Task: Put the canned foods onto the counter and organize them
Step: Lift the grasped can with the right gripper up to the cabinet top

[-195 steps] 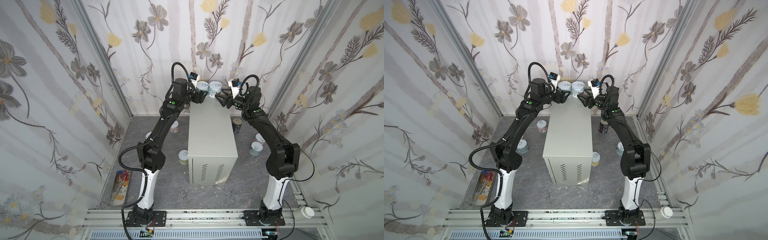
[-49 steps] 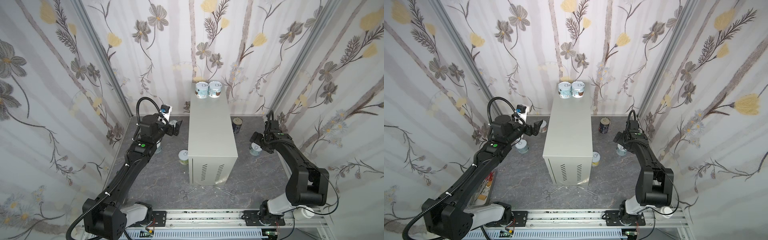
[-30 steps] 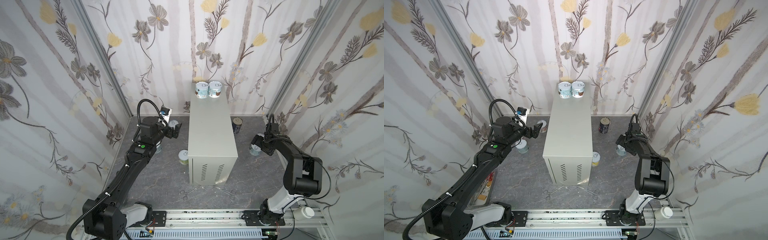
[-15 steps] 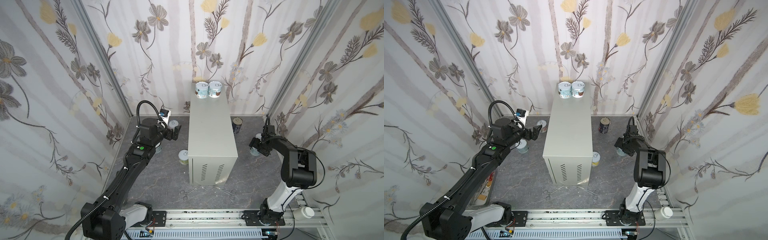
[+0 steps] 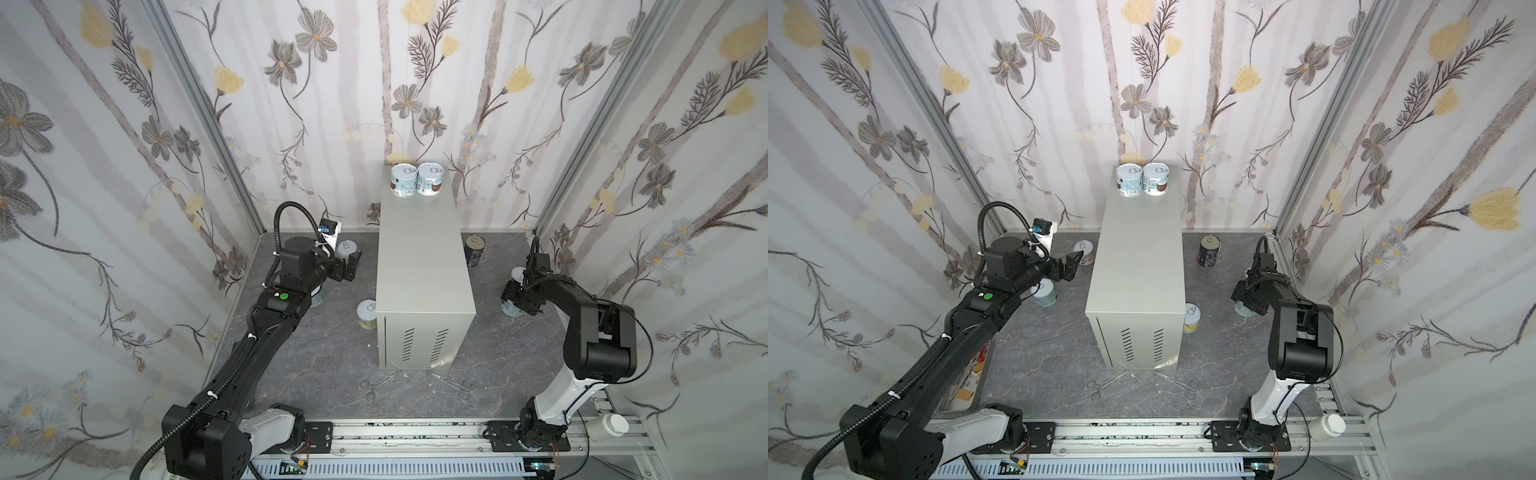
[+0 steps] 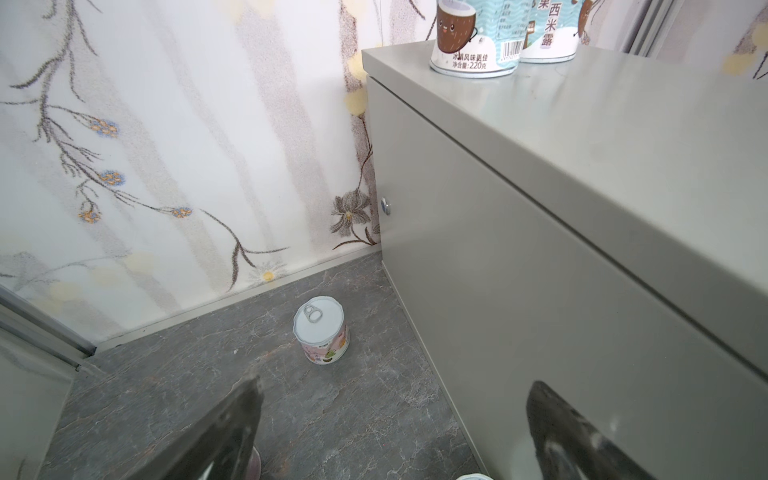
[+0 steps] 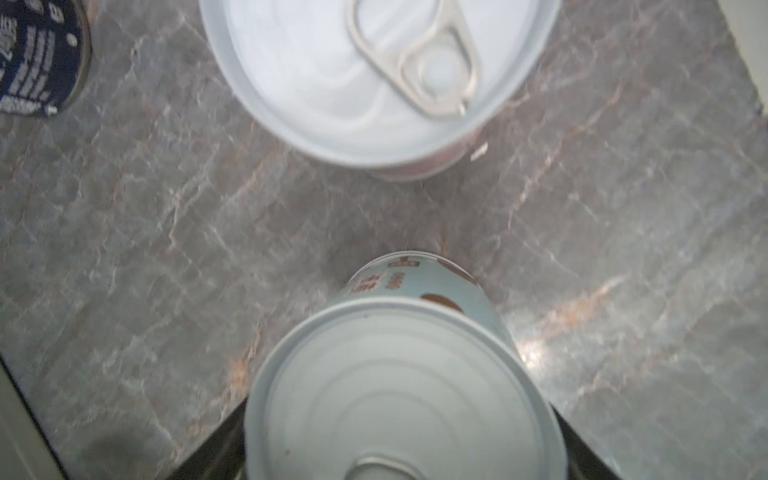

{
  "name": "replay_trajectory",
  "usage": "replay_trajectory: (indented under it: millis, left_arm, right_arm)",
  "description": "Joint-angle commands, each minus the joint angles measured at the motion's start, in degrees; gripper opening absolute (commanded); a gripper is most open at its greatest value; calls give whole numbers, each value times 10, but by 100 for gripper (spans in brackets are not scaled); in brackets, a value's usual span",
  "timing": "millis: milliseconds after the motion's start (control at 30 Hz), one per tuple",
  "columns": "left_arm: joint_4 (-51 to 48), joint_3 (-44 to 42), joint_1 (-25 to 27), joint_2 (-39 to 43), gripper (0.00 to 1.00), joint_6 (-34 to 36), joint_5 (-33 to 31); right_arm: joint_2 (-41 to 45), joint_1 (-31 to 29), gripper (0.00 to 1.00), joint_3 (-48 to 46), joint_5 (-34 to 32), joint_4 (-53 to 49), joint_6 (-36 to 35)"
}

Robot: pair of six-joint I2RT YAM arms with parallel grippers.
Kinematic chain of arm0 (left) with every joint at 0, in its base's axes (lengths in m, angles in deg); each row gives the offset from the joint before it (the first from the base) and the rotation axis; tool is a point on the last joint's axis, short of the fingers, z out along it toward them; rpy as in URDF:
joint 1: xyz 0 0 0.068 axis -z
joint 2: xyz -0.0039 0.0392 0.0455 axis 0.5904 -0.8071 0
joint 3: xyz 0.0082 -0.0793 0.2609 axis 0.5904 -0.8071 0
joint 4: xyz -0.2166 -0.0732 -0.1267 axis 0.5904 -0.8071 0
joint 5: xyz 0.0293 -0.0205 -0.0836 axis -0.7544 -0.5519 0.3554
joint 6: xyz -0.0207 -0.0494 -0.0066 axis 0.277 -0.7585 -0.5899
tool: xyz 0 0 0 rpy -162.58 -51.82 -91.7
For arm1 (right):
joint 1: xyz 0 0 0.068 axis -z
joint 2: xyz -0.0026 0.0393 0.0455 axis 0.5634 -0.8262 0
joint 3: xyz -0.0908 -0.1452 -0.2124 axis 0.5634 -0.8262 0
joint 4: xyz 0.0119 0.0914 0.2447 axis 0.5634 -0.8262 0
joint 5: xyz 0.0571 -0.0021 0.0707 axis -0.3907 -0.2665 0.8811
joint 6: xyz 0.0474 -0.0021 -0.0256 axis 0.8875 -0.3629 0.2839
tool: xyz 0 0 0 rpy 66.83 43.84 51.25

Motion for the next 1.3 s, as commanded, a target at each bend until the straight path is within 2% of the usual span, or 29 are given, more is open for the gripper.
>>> replay_trajectory:
  millis: [0,200,333,600,733,767,1100,1267]
  left_arm:
    - [18,11,-2,-8,100,14,-6]
    - [41,8,-13,-17,100,22,3]
    - [55,7,-25,-22,100,27,21]
    - [66,-6,-41,-18,100,32,36]
    - [80,-22,-52,-10,100,27,44]
    - [84,-25,-55,-9,100,25,44]
    - [114,-40,-71,-10,100,16,61]
    - [120,-43,-72,-8,100,15,63]
  right_arm:
    - [56,-9,49,8,11,-59,-9]
    - [145,-33,46,110,-19,-178,-30]
    - [155,-55,46,225,-8,-227,-44]
    - [69,-127,46,527,-33,-335,-70]
    - [-27,-152,46,730,-23,-392,-82]
    - [-37,-158,46,750,-16,-391,-82]
    - [-56,-240,47,754,48,-244,-108]
    - [-84,-260,47,754,80,-229,-111]
